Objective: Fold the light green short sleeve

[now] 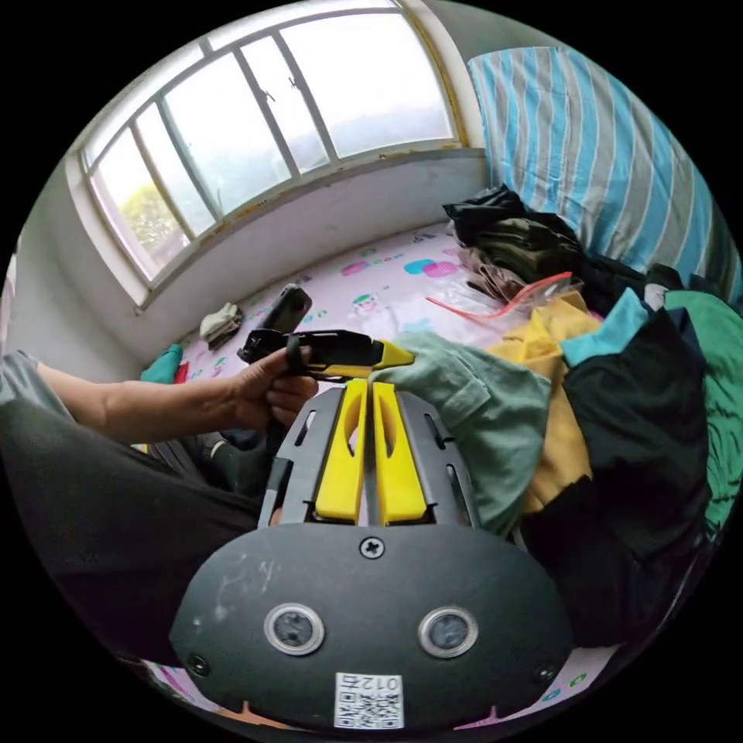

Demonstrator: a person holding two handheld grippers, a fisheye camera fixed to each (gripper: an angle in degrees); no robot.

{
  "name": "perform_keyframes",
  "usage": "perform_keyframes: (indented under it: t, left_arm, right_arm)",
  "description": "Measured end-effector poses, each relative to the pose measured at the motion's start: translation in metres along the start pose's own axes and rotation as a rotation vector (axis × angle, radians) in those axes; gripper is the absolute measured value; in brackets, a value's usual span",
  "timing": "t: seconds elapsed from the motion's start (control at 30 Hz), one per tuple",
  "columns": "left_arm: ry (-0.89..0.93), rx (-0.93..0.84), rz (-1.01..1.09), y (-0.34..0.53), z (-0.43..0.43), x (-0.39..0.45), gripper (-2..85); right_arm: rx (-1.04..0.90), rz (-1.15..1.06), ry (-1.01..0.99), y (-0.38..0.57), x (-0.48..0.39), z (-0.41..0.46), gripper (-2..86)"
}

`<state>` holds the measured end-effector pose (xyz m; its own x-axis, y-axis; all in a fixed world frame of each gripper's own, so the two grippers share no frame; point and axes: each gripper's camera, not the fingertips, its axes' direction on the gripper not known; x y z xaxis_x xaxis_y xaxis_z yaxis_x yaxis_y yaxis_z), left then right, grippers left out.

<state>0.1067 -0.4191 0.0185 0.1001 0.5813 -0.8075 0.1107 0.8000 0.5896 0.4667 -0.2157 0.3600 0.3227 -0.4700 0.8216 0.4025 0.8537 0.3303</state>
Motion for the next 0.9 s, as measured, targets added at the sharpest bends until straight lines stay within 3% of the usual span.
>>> perform_keyframes:
  t: [0.13,0.27,0.37,0.5,0.67,0.9]
  left_arm:
    - [-0.089,0.116,0.178,-0.032,-0.067,0.052,2.9]
    - [-0.308,0.24,0.309,-0.026,-0.158,0.104,2.1]
    - [-0.525,0.25,0.295,0.013,-0.208,0.118,1.9]
    - [-0.799,0.167,0.098,0.088,-0.248,0.091,2.2]
    - [-0.724,0.227,-0.184,0.162,-0.28,0.044,2.6]
    - [-0.675,0.231,-0.108,0.21,-0.275,0.054,2.7]
  right_arm:
    - [0.081,-0.182,-0.084,-0.088,-0.035,-0.012,-1.0]
    - [0.053,-0.401,-0.137,-0.159,-0.086,-0.004,-1.0]
    - [0.092,-0.525,-0.254,-0.197,-0.127,0.003,-1.0]
    - [-0.048,-0.603,-0.329,-0.222,-0.171,0.052,-0.9]
    - [-0.368,-0.472,-0.331,-0.224,-0.185,0.143,-0.4]
    - [-0.623,-0.157,-0.47,-0.249,-0.152,0.239,8.0]
